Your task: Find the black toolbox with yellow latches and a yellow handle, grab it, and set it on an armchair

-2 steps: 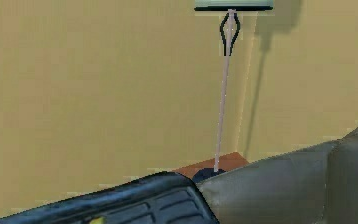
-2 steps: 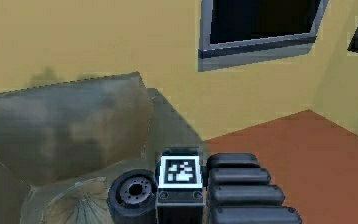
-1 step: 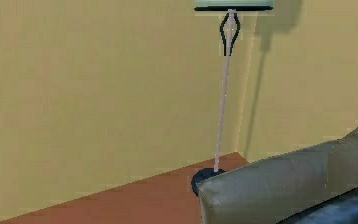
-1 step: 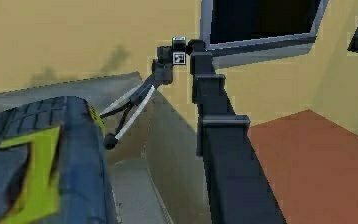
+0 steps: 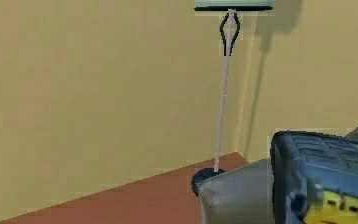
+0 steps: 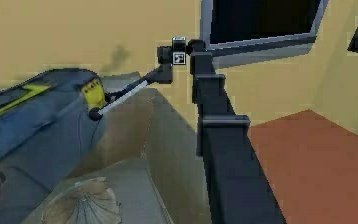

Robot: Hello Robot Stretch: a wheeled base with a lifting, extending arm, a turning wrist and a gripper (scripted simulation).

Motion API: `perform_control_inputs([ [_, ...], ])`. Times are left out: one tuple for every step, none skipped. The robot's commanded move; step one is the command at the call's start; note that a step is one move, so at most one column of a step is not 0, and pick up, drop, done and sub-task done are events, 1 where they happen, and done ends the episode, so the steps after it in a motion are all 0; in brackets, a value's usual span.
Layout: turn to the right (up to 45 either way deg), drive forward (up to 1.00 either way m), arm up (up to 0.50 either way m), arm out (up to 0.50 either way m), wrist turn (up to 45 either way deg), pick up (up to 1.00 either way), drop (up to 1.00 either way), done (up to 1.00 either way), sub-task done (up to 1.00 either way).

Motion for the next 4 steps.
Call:
perform_control_inputs([
  [0.0,0.0,-0.26,0.0,0.0,0.0,0.0,0.0,0.0],
  [0.0,0.0,-0.32,0.0,0.0,0.0,0.0,0.0,0.0],
  [0.0,0.0,0.0,0.0,0.0,0.0,1.0,0.0,0.0],
  [0.0,0.0,0.1,0.0,0.0,0.0,0.0,0.0,0.0],
])
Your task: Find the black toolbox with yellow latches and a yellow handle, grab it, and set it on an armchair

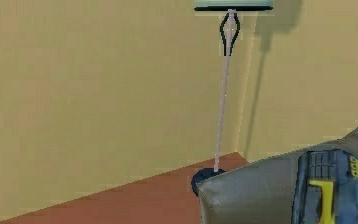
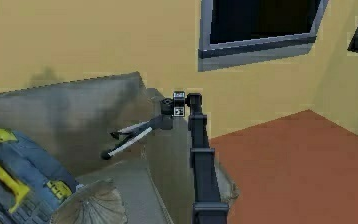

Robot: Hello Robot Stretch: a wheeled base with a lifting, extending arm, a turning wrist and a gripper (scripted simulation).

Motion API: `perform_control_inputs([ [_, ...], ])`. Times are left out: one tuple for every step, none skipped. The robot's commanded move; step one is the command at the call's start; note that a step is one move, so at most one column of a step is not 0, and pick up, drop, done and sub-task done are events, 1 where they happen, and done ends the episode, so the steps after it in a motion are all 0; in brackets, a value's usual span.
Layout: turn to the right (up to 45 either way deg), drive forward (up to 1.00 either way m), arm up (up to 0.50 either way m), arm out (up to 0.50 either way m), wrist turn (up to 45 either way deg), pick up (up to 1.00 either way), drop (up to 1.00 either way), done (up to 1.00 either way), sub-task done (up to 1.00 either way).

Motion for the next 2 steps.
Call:
perform_control_inputs([
  [0.0,0.0,0.0,-0.08,0.0,0.0,0.0,0.0,0.0],
  [0.0,0.0,0.0,0.0,0.0,0.0,0.0,1.0,0.0],
])
